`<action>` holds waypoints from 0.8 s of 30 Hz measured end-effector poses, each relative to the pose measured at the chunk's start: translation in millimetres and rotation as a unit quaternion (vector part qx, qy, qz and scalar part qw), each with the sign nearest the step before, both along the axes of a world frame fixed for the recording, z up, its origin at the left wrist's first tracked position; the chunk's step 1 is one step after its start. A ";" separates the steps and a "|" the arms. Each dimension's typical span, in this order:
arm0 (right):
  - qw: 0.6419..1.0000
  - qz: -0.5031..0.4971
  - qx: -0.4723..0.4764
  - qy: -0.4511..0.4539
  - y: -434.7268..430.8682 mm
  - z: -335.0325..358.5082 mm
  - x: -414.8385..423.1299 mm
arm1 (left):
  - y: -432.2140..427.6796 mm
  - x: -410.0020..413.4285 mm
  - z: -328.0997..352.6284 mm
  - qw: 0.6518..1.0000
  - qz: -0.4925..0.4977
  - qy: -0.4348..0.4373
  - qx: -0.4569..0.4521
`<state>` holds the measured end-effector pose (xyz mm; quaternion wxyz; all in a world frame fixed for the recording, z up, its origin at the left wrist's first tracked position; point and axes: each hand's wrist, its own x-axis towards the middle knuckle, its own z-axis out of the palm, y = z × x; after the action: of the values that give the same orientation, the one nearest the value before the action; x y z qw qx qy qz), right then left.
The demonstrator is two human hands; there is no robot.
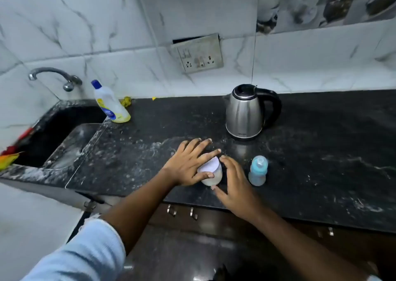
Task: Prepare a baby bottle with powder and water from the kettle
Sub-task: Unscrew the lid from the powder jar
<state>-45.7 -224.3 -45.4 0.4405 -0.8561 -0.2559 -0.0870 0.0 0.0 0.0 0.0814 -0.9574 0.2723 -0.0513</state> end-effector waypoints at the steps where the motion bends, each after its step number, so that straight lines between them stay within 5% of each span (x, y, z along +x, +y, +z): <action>1: 0.999 0.007 -0.001 0.034 6.0 -10.1 3.9 | 2.8 6.3 -1.0 0.999 -0.031 0.011 0.024; 11: 0.949 -0.002 0.125 0.288 39.6 -35.1 46.7 | 3.0 79.9 -11.9 0.933 -0.346 -0.044 0.086; 24: 0.935 -0.027 0.178 0.307 53.7 -58.9 56.8 | 11.4 84.4 -36.7 0.941 -0.333 -0.035 0.044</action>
<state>11.1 -170.5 -104.3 0.6404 -0.7552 -0.0655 0.1237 84.4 11.4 -36.7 0.1109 -0.8050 0.5747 -0.0969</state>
